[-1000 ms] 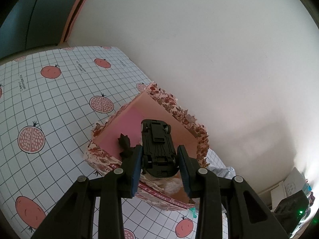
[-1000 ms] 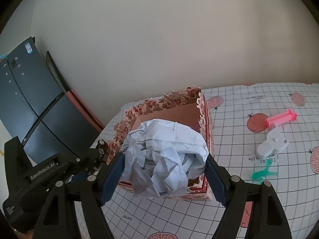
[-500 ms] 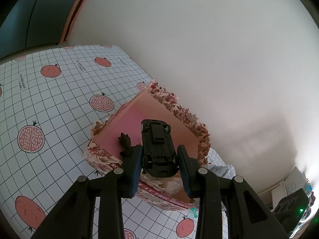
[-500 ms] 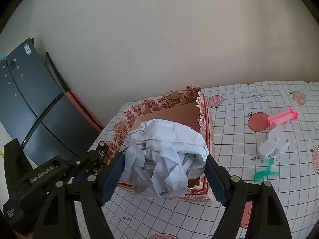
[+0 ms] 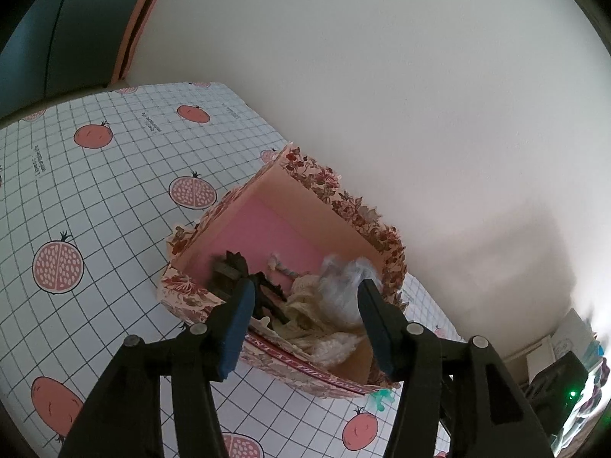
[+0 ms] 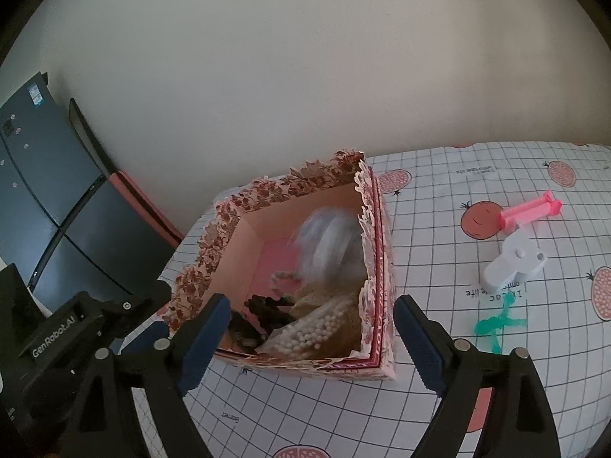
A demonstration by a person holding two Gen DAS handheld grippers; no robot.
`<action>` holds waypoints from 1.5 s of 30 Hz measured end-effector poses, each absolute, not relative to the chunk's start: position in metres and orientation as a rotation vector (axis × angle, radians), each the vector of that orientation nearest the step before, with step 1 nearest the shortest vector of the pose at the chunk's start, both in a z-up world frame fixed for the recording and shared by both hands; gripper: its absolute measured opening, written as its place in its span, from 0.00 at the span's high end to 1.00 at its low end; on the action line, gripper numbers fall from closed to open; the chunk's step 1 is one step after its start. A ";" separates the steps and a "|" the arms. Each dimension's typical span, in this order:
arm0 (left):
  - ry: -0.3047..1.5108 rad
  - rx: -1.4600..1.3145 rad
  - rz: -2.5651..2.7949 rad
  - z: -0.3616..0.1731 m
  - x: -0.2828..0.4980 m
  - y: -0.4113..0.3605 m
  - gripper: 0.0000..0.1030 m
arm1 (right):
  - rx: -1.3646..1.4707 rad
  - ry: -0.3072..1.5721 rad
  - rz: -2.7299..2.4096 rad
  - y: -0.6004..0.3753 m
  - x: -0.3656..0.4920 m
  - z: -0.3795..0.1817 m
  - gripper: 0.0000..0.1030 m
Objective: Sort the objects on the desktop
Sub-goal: 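Open both grippers over the gift box to drop the black car and crumpled paper, then move the left gripper to the green stick figure while the right moves to the white clip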
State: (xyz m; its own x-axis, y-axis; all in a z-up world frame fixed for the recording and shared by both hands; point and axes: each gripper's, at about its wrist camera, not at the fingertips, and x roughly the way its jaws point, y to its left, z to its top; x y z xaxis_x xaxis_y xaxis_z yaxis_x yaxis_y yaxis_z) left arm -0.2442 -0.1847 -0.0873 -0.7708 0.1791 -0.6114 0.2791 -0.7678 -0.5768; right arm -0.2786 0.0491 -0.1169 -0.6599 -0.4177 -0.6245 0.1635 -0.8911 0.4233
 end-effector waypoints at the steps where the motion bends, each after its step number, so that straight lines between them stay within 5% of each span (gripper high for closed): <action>1: 1.048 1.045 -2.705 -0.088 -0.244 -0.185 0.44 | 1.082 -0.478 -2.555 0.049 -0.279 -0.117 0.13; 21: 1.022 1.075 -2.686 -0.085 -0.247 -0.174 0.43 | 1.109 -0.468 -2.557 0.057 -0.275 -0.111 0.13; 34: 0.906 1.125 -2.667 -0.076 -0.253 -0.147 0.16 | 1.140 -0.496 -2.593 0.088 -0.275 -0.103 0.06; 45: 0.829 1.157 -2.652 -0.071 -0.257 -0.120 0.11 | 1.190 -0.492 -2.658 0.130 -0.274 -0.099 0.00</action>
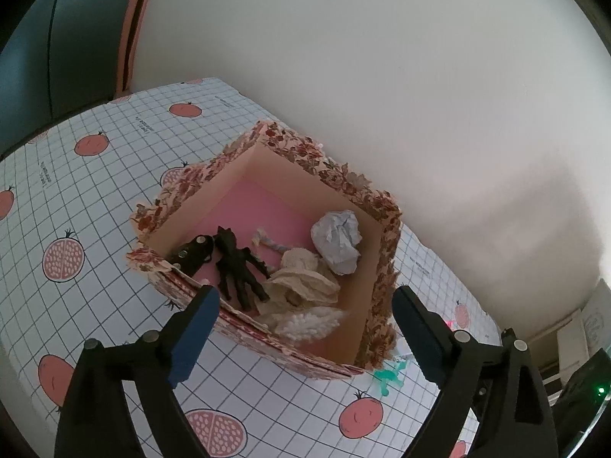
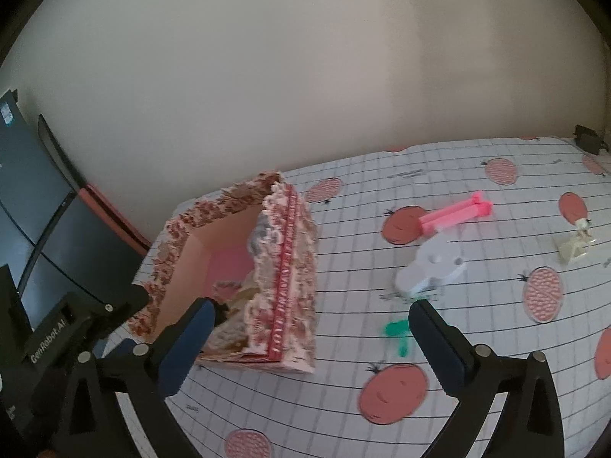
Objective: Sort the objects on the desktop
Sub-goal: 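Move the left gripper to the green stick figure while the right moves to the white clip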
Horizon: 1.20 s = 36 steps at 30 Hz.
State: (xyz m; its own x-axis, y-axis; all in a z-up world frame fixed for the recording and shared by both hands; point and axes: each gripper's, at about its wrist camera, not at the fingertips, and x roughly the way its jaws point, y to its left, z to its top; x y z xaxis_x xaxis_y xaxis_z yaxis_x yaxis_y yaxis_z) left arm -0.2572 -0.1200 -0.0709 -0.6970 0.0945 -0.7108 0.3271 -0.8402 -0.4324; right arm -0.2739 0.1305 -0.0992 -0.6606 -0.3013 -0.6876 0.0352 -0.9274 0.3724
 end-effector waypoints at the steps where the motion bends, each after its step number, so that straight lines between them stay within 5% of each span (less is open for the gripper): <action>1: 0.820 1.159 -2.649 -0.070 -0.258 -0.117 0.11 | 1.190 -0.486 -2.667 0.134 -0.273 -0.098 0.00; 16: 0.672 1.190 -2.801 -0.059 -0.271 -0.033 0.00 | 1.191 -0.467 -2.858 0.235 -0.267 -0.076 0.00; 36: 0.381 1.370 -3.045 -0.078 -0.293 0.085 0.00 | 1.188 -0.808 -3.117 0.385 -0.248 -0.070 0.00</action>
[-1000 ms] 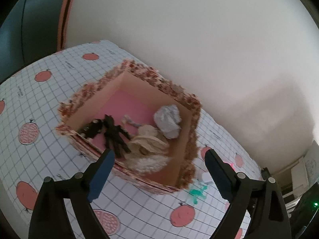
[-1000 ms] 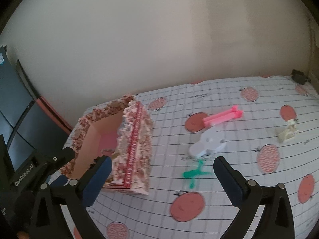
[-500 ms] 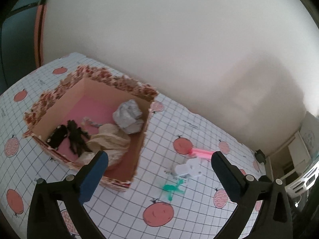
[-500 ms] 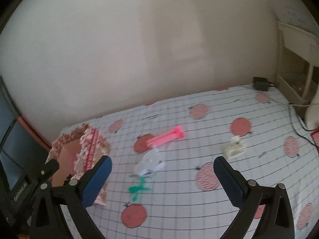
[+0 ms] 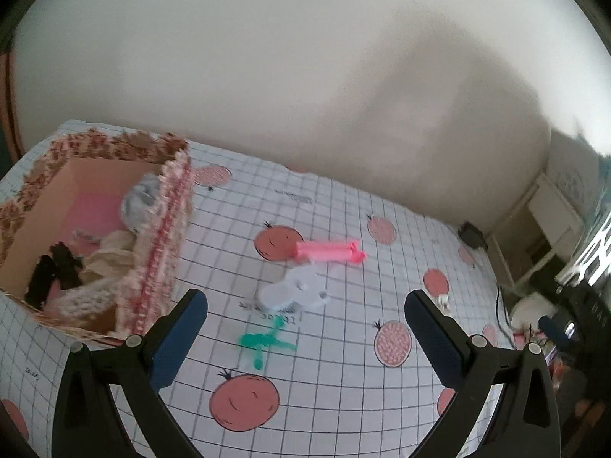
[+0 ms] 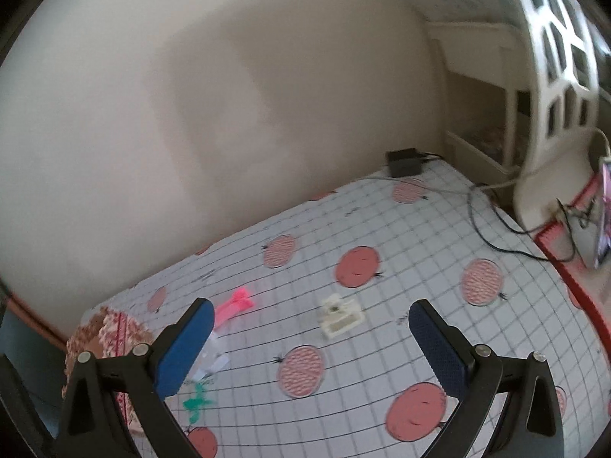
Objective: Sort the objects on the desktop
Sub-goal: 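Move the left gripper to the green stick figure while the right moves to the white clip, then close the left gripper on the green stick figure while the right grips the white clip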
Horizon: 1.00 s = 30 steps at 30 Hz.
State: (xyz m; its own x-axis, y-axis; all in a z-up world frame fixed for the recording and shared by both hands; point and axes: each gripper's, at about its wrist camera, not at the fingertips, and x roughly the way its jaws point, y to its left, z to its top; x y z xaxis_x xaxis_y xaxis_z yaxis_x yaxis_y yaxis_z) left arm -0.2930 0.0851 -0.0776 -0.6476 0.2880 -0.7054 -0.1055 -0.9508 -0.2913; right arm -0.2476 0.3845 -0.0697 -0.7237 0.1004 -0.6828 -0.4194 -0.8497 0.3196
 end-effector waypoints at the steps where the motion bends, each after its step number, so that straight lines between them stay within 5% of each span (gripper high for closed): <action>1: -0.319 -1.196 2.647 -0.079 -0.292 0.088 0.00 | -0.982 0.673 2.582 0.388 -0.247 -0.070 0.00; 30: -0.185 -1.634 2.599 -0.199 -0.330 0.108 0.00 | -1.371 0.516 2.485 0.379 -0.286 -0.203 0.00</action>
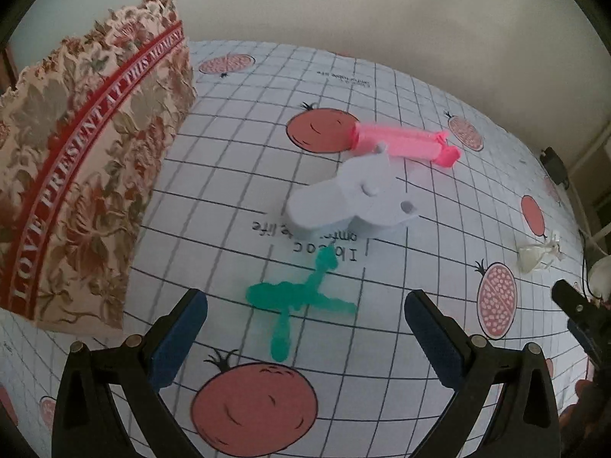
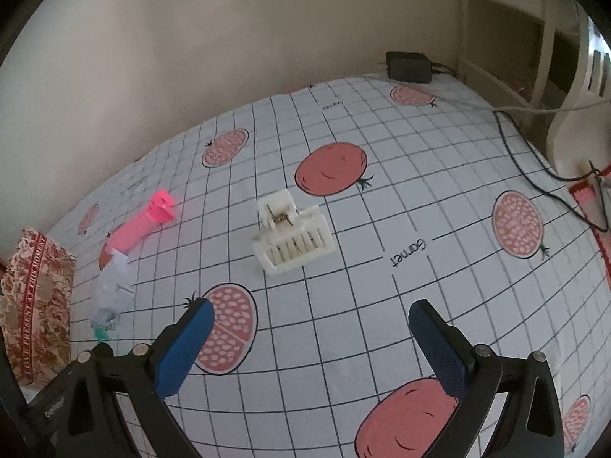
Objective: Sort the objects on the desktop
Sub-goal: 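Close the left gripper on the green stick figure while the right grips the white clip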
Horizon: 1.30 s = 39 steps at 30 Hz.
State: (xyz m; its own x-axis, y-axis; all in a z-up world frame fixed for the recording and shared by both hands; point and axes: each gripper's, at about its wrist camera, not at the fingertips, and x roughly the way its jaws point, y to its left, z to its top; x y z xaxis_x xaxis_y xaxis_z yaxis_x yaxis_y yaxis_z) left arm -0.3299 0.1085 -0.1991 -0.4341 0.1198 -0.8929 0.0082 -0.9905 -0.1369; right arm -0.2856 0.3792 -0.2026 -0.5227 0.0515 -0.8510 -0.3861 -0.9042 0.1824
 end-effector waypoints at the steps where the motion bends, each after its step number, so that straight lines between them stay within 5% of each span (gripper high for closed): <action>1: -0.192 -1.634 2.595 -0.200 -0.329 0.108 0.00 | -1.375 0.510 2.483 0.380 -0.287 -0.205 0.00; 11: -0.131 -1.644 2.628 -0.206 -0.329 0.110 0.07 | -1.422 0.409 2.474 0.382 -0.301 -0.222 0.00; 23: -0.016 -1.642 2.689 -0.208 -0.325 0.109 0.26 | -1.421 0.273 2.492 0.379 -0.324 -0.228 0.01; 30: -0.023 -1.638 2.700 -0.206 -0.323 0.104 0.37 | -1.389 0.190 2.497 0.372 -0.326 -0.228 0.10; 39: -0.023 -1.637 2.700 -0.206 -0.321 0.104 0.39 | -1.386 0.155 2.554 0.364 -0.332 -0.225 0.28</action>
